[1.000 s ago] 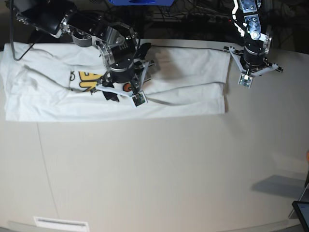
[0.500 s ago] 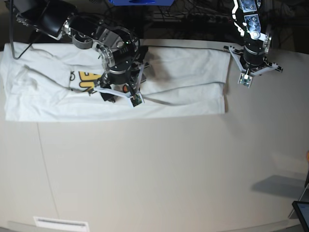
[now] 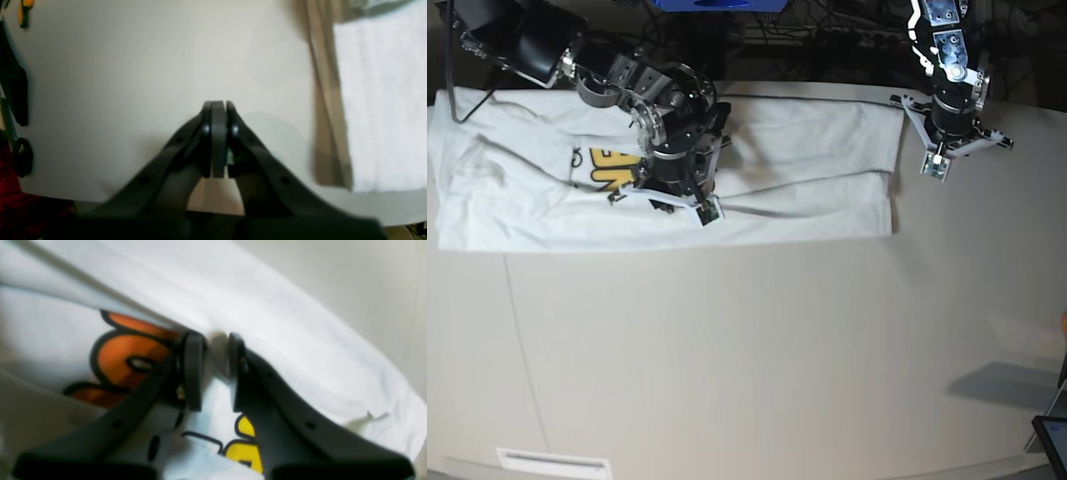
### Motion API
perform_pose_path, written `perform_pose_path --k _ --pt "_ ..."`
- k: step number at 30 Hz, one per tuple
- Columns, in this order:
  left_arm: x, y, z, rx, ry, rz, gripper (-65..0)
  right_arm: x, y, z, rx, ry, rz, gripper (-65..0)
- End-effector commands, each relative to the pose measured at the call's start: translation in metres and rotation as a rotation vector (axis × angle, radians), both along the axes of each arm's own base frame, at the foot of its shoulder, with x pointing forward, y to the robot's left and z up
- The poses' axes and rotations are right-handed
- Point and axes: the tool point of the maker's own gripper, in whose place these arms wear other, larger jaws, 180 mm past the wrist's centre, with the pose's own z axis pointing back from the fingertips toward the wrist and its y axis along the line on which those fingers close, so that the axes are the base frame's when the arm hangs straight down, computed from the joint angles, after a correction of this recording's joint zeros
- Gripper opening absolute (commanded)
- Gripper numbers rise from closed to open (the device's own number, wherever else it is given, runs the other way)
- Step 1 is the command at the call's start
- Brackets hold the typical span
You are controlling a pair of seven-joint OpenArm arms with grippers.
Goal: Fold the T-shirt properly
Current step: 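Move the left gripper onto the strip's end and the right gripper outward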
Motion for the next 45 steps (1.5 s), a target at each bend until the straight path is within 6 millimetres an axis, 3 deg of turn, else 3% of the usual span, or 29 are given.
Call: perform_pose_path --k 1,5,15,21,25,35,40,45 --pt "0.004 0.003 0.008 0.016 -0.027 0.000 -65.0 0.007 0.002 0.005 0.010 -0.015 -0.012 -56.7" --pt "0.004 0.003 0.007 0.016 -0.026 0.001 -65.0 0.006 0.003 0.003 0.009 -0.008 -0.018 -64.7" --pt "0.004 0.003 0.007 0.016 -0.025 -0.001 -65.0 -0.004 0.015 0.024 0.080 0.013 -0.025 -64.9" --pt "0.004 0.002 0.008 0.016 -0.019 -0.015 -65.0 -0.020 0.018 0.025 0.098 0.074 -0.038 -64.9" --pt "0.001 -0.010 0.001 -0.003 0.055 -0.125 -65.0 -0.030 0.020 0.024 0.111 0.101 -0.039 -64.9" --pt "0.008 -0.031 0.009 -0.023 0.067 -0.246 -65.0 -0.047 0.018 0.014 0.105 0.154 -0.047 -64.7" --pt "0.022 -0.050 0.021 -0.199 -0.029 -0.277 -65.0 -0.049 0.016 0.012 0.098 0.161 -0.049 -64.7" --pt "0.030 -0.088 0.045 -0.473 -0.100 -0.414 -65.0 -0.049 0.014 0.011 0.090 0.162 -0.049 -64.7"
